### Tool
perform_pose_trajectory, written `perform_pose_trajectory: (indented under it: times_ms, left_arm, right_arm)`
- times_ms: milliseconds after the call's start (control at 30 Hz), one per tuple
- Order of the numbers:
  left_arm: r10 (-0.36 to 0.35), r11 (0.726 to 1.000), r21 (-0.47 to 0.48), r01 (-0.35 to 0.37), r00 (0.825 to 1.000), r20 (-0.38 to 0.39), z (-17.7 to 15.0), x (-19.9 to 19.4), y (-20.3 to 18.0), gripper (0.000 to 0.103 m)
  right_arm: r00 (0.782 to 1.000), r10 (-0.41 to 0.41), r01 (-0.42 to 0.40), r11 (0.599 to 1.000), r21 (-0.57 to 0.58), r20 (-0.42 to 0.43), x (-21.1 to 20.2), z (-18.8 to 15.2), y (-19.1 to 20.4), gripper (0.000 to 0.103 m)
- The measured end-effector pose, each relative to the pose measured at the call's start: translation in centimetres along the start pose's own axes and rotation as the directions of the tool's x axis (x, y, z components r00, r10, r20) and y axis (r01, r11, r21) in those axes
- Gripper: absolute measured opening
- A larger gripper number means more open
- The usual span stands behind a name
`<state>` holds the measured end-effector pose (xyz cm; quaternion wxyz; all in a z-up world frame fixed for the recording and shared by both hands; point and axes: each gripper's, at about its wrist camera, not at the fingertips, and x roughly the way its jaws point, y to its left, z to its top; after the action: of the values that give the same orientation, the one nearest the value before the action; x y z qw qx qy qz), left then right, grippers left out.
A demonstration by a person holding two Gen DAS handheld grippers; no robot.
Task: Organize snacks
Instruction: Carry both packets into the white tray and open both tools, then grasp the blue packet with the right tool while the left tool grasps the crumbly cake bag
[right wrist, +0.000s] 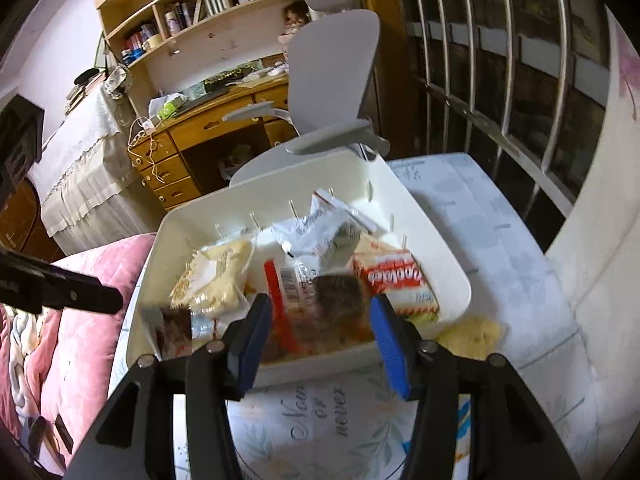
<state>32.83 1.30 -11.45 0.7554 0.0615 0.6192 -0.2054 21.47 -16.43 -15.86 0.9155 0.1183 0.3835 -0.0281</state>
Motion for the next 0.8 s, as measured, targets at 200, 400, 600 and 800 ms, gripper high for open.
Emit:
perform_pose_trajectory:
  times_ms: [200, 400, 600, 800]
  left_arm:
    - [-0.044, 0.998, 0.038, 0.043, 0.999, 0.025, 0.1, -0.6, -1.3, 0.073]
    - [-0.103, 0.991, 0.090, 0.098, 0.994, 0.047, -0.3, -0.8, -3.3, 0.075]
    - [-0.171, 0.977, 0.136, 0.164, 0.984, 0.046, -0.7, -0.6, -6.4, 0.079]
    - [-0.185, 0.964, 0.197, 0.181, 0.983, 0.006, -1.0, 0.3, -10.3, 0.081]
  right_arm:
    - [0.999, -0.041, 0.041, 0.999, 0.021, -0.019, -0.3, -1.7, -0.7, 0.051]
    - [0.997, -0.077, 0.076, 0.996, 0.054, 0.009, -1.6, -3.5, -1.7, 0.058]
    - [0.988, -0.150, 0.150, 0.988, 0.035, 0.026, -2.8, -6.1, -2.7, 0.061]
    - [0.980, -0.199, 0.199, 0.980, 0.017, -0.010, -2.6, -8.9, -4.2, 0.062]
